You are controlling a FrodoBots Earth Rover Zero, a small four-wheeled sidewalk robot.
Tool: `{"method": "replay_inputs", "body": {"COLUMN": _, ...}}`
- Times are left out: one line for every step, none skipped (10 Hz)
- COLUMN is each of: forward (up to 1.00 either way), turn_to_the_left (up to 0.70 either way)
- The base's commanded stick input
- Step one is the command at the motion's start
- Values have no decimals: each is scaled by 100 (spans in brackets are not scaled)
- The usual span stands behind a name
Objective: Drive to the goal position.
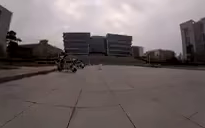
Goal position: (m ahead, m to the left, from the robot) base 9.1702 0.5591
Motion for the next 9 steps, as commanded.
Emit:
{"method": "replay_inputs", "body": {"forward": 100, "turn_to_the_left": 0}}
{"method": "replay_inputs", "body": {"forward": 100, "turn_to_the_left": 0}}
{"method": "replay_inputs", "body": {"forward": 100, "turn_to_the_left": 0}}
{"method": "replay_inputs", "body": {"forward": 100, "turn_to_the_left": 0}}
{"method": "replay_inputs", "body": {"forward": 100, "turn_to_the_left": 0}}
{"method": "replay_inputs", "body": {"forward": 100, "turn_to_the_left": 0}}
{"method": "replay_inputs", "body": {"forward": 100, "turn_to_the_left": 0}}
{"method": "replay_inputs", "body": {"forward": 100, "turn_to_the_left": 0}}
{"method": "replay_inputs", "body": {"forward": 100, "turn_to_the_left": 0}}
